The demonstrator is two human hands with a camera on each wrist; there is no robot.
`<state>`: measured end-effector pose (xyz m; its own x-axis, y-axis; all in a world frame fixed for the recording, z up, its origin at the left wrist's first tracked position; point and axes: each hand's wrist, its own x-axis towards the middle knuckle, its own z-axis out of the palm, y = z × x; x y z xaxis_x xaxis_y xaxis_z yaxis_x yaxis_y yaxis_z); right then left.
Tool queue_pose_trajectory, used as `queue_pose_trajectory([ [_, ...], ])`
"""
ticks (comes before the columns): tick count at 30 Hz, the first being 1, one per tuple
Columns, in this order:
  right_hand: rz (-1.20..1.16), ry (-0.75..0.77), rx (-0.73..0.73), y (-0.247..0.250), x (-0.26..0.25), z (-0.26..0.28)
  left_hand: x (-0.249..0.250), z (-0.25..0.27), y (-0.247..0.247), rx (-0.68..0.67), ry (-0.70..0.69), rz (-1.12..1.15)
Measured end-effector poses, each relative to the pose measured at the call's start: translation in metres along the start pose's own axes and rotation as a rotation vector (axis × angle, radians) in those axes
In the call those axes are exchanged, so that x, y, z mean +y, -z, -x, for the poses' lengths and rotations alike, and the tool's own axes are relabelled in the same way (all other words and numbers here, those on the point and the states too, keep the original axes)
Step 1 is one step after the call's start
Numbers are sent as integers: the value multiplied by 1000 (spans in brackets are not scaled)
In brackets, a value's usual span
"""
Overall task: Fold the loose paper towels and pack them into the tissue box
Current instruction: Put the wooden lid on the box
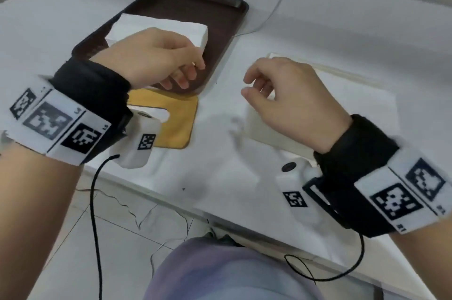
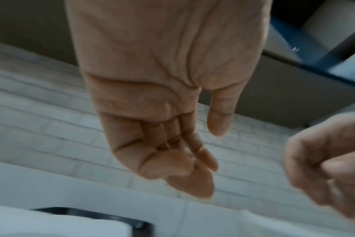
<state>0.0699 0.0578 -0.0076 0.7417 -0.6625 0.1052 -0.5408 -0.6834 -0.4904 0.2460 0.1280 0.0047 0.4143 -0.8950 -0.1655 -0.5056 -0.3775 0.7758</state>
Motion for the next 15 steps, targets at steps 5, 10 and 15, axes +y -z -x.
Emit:
queue_pose_trajectory([
  [5,-196,-82,-235,-49,-33,-36,-69,-11,32,338,261,-166],
  [10,-279,-300,-515,-85,-45,-59,-118,-17,31,321,590,-412],
  [15,-382,-405,-471,-93,-49,-65,-132,-23,20,161,708,-449],
])
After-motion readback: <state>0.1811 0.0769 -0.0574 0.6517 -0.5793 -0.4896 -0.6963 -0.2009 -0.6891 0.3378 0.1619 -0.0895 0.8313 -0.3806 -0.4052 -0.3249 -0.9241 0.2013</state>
